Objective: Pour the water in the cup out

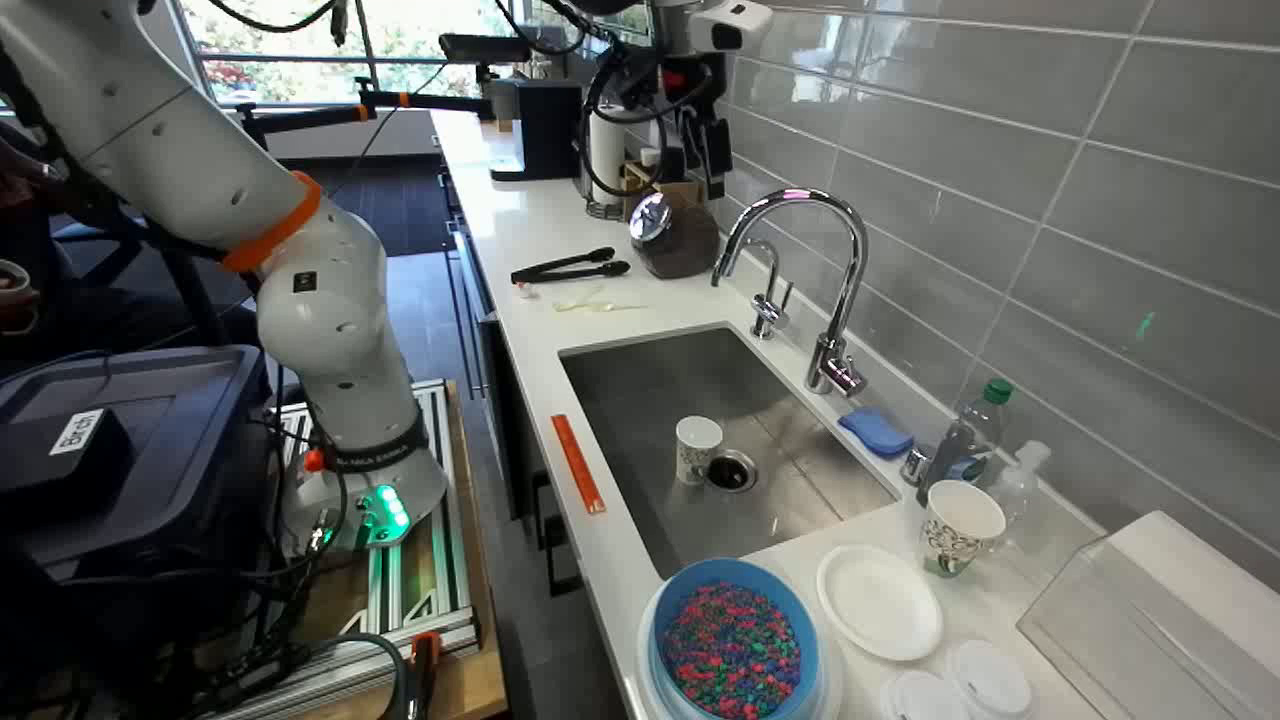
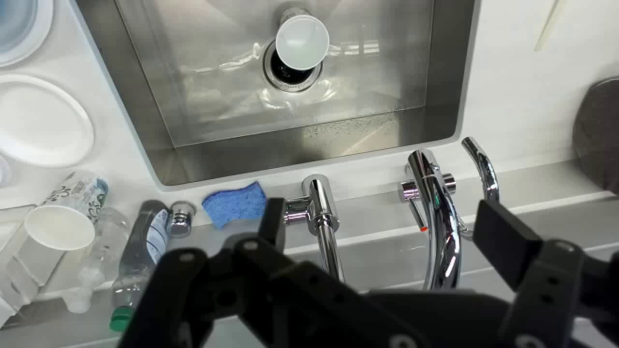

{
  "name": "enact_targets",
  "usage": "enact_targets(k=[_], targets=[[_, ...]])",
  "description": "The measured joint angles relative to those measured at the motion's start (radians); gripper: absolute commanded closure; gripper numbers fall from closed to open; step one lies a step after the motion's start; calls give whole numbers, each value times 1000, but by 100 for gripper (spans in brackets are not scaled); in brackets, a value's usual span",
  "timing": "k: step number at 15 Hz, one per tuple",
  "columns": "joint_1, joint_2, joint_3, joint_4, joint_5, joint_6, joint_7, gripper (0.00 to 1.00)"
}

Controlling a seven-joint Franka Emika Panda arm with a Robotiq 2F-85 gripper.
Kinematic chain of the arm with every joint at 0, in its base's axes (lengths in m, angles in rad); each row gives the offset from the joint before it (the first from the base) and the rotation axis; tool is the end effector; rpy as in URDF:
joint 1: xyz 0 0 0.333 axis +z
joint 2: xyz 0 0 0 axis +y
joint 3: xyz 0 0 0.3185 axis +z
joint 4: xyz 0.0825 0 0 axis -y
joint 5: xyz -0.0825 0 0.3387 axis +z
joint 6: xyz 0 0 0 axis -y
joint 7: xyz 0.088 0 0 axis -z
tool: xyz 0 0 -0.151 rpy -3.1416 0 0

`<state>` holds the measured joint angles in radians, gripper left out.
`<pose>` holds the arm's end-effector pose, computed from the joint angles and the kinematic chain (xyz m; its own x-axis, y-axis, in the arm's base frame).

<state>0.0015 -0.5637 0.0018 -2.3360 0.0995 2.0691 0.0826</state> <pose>0.3763 0.0103 0.5411 0.9513 -0.1263 0.2812 -0.0957 -0.9882 -0.1200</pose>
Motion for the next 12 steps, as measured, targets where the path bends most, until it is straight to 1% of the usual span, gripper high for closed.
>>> enact_targets(k=[9, 11, 12], targets=[[0, 2, 0, -1, 0, 0, 0, 0], [0, 23, 5, -17, 0, 3, 0, 0], [0, 41, 8, -34, -1, 26, 0, 0]])
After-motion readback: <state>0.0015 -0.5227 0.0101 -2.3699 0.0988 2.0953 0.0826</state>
